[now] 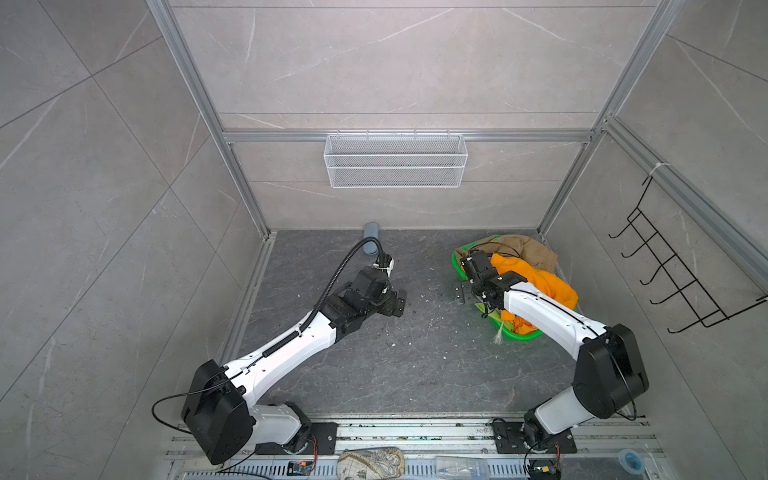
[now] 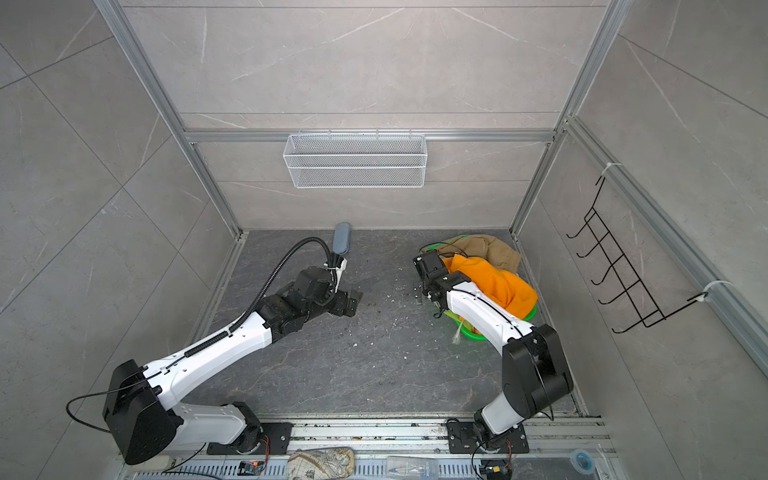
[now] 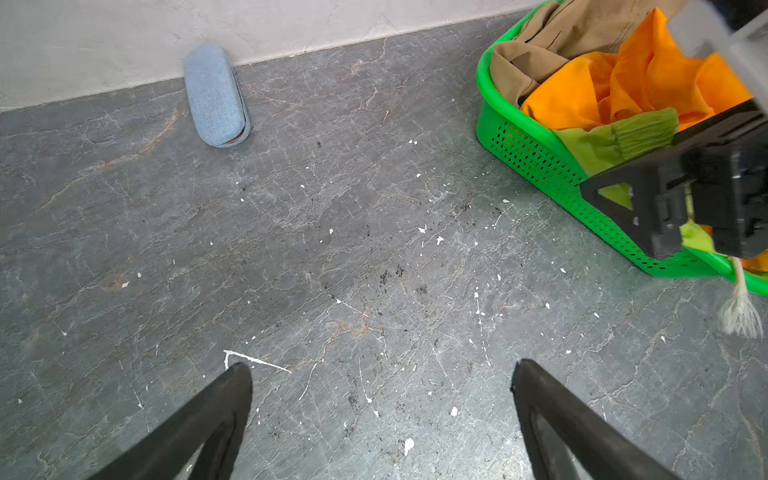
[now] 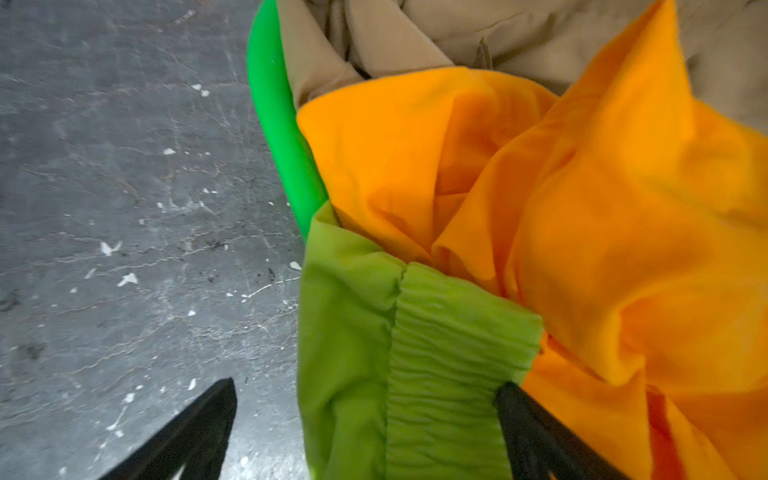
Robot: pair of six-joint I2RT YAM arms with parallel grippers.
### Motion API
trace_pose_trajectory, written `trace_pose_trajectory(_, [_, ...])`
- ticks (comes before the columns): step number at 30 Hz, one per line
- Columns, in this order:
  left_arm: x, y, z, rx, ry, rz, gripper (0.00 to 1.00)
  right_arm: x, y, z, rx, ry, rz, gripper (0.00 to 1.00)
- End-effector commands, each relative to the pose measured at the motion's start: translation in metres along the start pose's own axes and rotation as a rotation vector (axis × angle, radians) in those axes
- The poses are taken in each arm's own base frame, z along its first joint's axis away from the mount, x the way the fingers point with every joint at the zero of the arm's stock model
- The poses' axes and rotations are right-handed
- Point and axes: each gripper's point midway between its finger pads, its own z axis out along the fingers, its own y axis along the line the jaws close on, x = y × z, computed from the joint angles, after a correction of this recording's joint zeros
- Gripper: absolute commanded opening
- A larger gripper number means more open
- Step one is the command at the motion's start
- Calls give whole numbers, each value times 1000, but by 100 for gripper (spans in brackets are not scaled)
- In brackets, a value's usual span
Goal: Fold and stack the shorts
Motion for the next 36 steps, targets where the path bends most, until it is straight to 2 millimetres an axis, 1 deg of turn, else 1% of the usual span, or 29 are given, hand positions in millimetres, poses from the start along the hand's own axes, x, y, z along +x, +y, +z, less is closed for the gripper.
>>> trace_pose_trajectory(1, [-2, 0, 8, -3, -15, 30, 100, 5, -8, 14, 90, 12, -52, 99])
trace_pose_trajectory(5, [-3, -1, 16, -9, -6, 43, 100, 12, -10, 26, 135, 42, -85, 99])
trace_pose_trajectory(7, [-2, -2, 21, -11, 1, 50, 100, 14, -13, 31, 159, 43, -87, 95])
trace_pose_trajectory(10, [-1, -3, 29, -16, 14, 58, 100, 15, -20, 33, 215, 20, -66, 76])
trace_pose_trajectory(11, [-1, -2, 32, -21, 19, 64, 100, 15, -24, 34, 235, 17, -61, 67])
trace_pose_trajectory(13, [-2, -2, 37, -28, 21, 68, 100, 13, -30, 34, 276, 7, -48, 39])
trace_pose_trajectory(15, [-3, -1, 41, -41, 24, 76, 100, 11, -30, 36, 287, 3, -53, 28])
trace_pose_trajectory(17, [-4, 1, 46, -56, 23, 84, 100, 8, -32, 39, 301, -3, -56, 23])
trace_pose_trajectory(19, [-6, 0, 51, -61, 26, 96, 100, 3, -36, 42, 318, -8, -47, 16])
trace_pose_trajectory(22, [-10, -3, 58, -60, 35, 108, 100, -5, -44, 49, 299, -6, -3, 15])
trace_pose_trajectory(23, [-10, -4, 61, -59, 40, 111, 100, -8, -46, 51, 281, -6, 14, 20])
trace_pose_trajectory(24, [-11, -5, 64, -58, 42, 116, 100, -13, -48, 53, 252, -13, 41, 29])
trace_pose_trajectory(25, [-11, -5, 66, -61, 46, 120, 100, -18, -48, 54, 227, -24, 54, 32])
trace_pose_trajectory(27, [-12, -6, 72, -63, 53, 126, 100, -31, -49, 55, 211, -53, 52, 30])
trace_pose_trajectory(31, [-14, -7, 82, -71, 59, 135, 100, -51, -46, 65, 211, -69, 6, 27])
trace_pose_trajectory(36, [-19, -8, 93, -83, 68, 151, 100, -69, -43, 84, 175, -101, -43, 30])
